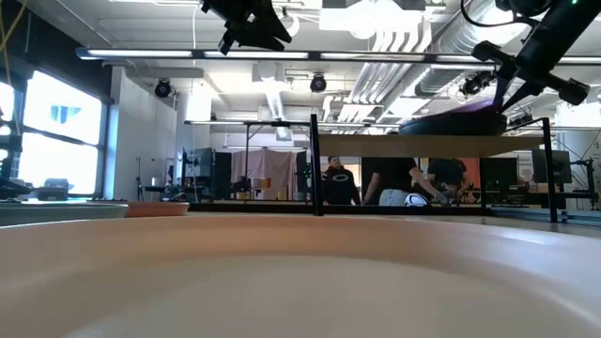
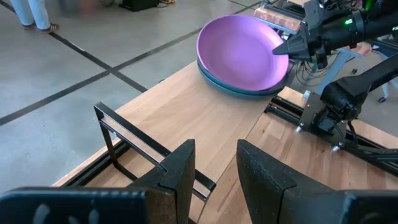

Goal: Place and stack plates onto a shelf
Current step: Stack the purple plate on top of the black plate on the shelf, then stack the black plate on top of the purple plate on the shelf

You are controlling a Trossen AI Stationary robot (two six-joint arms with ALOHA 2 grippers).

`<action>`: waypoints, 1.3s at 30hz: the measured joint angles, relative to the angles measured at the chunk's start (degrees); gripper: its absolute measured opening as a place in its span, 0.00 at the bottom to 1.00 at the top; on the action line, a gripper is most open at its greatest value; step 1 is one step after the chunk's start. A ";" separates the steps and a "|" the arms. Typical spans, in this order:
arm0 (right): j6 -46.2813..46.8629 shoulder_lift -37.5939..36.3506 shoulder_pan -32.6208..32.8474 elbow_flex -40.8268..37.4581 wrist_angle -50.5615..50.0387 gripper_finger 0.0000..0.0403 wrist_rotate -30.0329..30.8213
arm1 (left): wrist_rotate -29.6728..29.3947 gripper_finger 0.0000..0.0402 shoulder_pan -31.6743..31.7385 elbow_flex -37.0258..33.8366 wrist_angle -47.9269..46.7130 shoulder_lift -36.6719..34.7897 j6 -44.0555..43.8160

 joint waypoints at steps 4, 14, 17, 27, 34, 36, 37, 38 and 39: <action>-0.08 0.00 0.00 0.00 0.09 0.11 0.22 | 0.00 0.26 0.00 0.02 0.00 0.00 -0.02; -2.13 -1.87 0.00 0.37 0.00 0.21 -0.07 | 0.00 0.26 -0.01 0.02 0.02 0.00 -0.02; -3.90 -3.40 0.00 1.04 0.08 0.23 -0.46 | 0.00 0.26 -0.02 0.02 0.02 0.02 -0.04; -6.78 -6.05 0.00 1.79 0.07 0.25 -1.75 | -0.02 0.26 0.00 0.02 0.00 0.00 -0.07; -8.23 -5.97 0.02 1.79 0.09 0.25 -4.40 | 0.00 0.26 0.00 0.07 -2.50 0.00 -0.07; -9.67 -5.97 0.02 1.79 0.11 0.25 -6.55 | 0.22 0.26 0.00 0.07 -5.99 0.00 -0.07; -10.68 -5.97 0.02 1.79 0.16 0.25 -8.02 | 0.78 0.26 -0.01 0.07 -8.35 0.00 -0.12; -11.63 -5.97 0.02 1.79 0.31 0.25 -9.74 | 1.27 0.26 -0.02 0.07 -10.77 0.00 -0.21; -12.73 -5.97 0.02 1.79 0.51 0.25 -11.51 | 1.48 0.26 -0.02 0.07 -13.52 0.00 -0.75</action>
